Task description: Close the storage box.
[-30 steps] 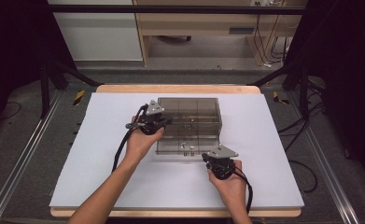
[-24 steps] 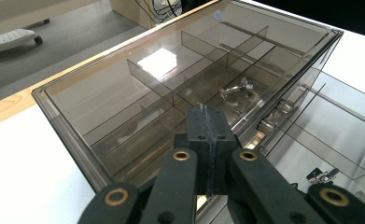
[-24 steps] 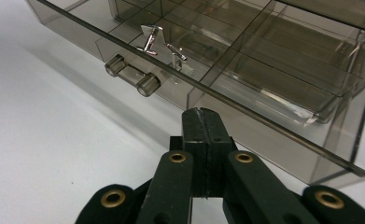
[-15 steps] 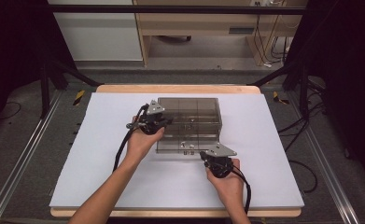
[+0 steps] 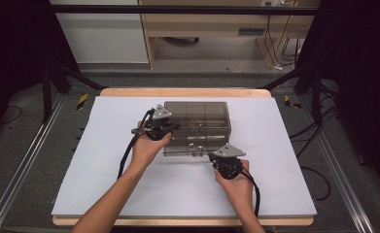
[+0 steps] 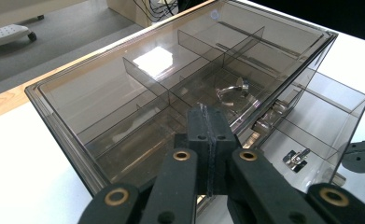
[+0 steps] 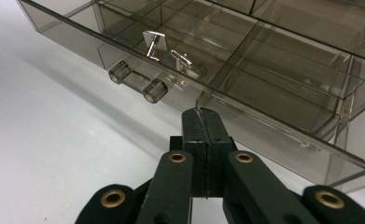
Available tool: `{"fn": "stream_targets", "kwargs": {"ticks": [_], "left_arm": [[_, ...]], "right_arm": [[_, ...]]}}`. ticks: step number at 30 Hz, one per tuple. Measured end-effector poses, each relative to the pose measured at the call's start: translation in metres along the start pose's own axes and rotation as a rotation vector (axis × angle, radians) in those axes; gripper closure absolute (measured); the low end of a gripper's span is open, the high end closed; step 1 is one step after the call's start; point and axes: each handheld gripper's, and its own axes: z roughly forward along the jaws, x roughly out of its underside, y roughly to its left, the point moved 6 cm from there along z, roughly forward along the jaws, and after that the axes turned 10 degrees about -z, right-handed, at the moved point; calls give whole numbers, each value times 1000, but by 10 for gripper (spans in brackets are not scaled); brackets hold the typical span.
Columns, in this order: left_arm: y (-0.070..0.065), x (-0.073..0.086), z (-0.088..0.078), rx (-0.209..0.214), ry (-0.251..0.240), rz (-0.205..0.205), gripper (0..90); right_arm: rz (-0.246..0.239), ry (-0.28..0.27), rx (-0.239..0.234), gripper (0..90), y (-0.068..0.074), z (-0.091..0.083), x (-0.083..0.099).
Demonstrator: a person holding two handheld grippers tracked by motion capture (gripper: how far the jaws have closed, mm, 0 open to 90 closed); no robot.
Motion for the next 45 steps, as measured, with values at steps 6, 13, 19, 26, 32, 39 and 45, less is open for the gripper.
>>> {"fn": "stream_targets", "kwargs": {"ticks": [6, 13, 19, 26, 32, 39, 45], "left_arm": [[0, -1, 0, 0, 0, -4, 900], [0, -1, 0, 0, 3, -4, 900], [0, -1, 1, 1, 1, -10, 900], [0, -1, 2, 4, -5, -16, 900], [0, -1, 2, 3, -4, -15, 900], [-1, -1, 2, 3, -5, -12, 900], [-1, -1, 2, 3, -7, -12, 900]], "right_arm": [[-4, 3, 7, 900, -5, 3, -4], [0, 18, 15, 900, -12, 11, -6], [1, 11, 22, 900, -18, 12, -9], [-2, 0, 28, 900, -22, 18, -15], [-1, -5, 36, 900, -27, 22, -18], [17, -15, 50, 900, -32, 27, -23], [21, -25, 61, 900, -38, 29, -24]]}}
